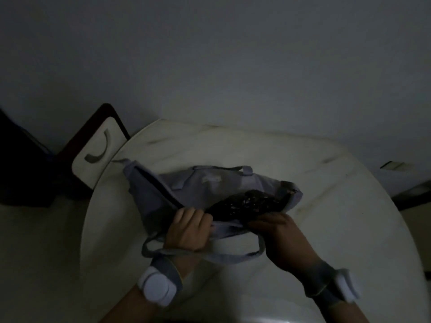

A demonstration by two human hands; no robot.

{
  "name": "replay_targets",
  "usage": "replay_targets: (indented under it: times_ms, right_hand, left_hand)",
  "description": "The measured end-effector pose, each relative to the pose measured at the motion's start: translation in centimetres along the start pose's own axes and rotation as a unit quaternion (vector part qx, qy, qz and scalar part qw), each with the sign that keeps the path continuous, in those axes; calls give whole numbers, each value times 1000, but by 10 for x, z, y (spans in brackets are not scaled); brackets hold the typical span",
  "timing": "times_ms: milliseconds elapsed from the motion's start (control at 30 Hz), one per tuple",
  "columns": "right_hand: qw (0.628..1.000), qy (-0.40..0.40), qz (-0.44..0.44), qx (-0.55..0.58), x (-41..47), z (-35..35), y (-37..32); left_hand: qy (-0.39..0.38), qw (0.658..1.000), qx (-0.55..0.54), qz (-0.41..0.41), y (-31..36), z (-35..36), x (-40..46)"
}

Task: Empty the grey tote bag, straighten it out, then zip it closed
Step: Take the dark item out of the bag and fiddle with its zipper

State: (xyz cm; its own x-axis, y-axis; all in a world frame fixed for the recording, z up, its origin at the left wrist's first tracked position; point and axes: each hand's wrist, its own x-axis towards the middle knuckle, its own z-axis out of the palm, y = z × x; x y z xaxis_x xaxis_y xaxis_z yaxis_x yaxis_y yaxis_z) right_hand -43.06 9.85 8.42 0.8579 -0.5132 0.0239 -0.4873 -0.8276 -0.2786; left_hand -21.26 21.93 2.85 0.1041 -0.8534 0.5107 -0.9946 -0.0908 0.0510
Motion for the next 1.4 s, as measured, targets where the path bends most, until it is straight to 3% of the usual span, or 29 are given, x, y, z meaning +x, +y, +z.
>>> replay_targets:
  times_ms: [100, 167, 233, 267, 400, 533, 700, 767, 867, 933, 967, 1033, 1100, 1167, 1267, 1400]
  right_hand:
    - [984, -149, 64, 74, -6, -15, -6]
    - [985, -102, 91, 102, 12, -28, -10]
    - [998, 8, 57, 21, 41, -30, -8]
    - [998, 4, 39, -41, 56, -27, -7]
    - [954, -171, 60, -240, 92, 26, 1]
    - [939, -191, 126, -257, 100, 59, 13]
    - [972, -167, -13, -163, 121, 31, -29]
    - [947, -170, -79, -261, 123, 34, -36]
    - [919, -230, -40, -319, 125, 50, -25]
    - [938, -202, -42, -278, 128, 27, -38]
    - [957, -144, -25, -252, 135, 10, -46]
    - [968, -46, 46, -243, 160, -25, -36]
    - [959, 40, 150, -236, 181, -60, -17]
    - [957, 48, 172, -229, 190, -73, -6]
    - [957, 19, 177, -231, 188, -73, -5]
    - [957, 25, 176, -228, 191, -63, -8]
  left_hand:
    - [12, 999, -14, 46, 17, -6, -30]
    - [-6, 998, -14, 65, 23, -11, -42]
    - [-17, 997, -24, 67, 22, -14, -48]
    - [-20, 997, -28, 73, 21, -17, -48]
    - [3, 996, -29, 79, 9, -30, -46]
    - [37, 999, -17, 25, -26, -45, -49]
    - [10, 1000, 15, 26, -22, -47, -55]
    - [2, 1000, 10, 29, -16, -44, -57]
    - [0, 999, 32, 18, -20, -44, -60]
    - [-26, 999, 28, 3, -23, -42, -67]
    - [-46, 999, 18, -12, -21, -43, -70]
    - [-88, 995, -22, -35, -14, -42, -77]
    - [-183, 981, -64, -29, -11, -40, -84]
    - [-310, 947, -90, -14, -11, -44, -86]
    - [-410, 893, -182, -42, -11, -70, -92]
    - [-477, 859, -181, 27, -16, -118, -98]
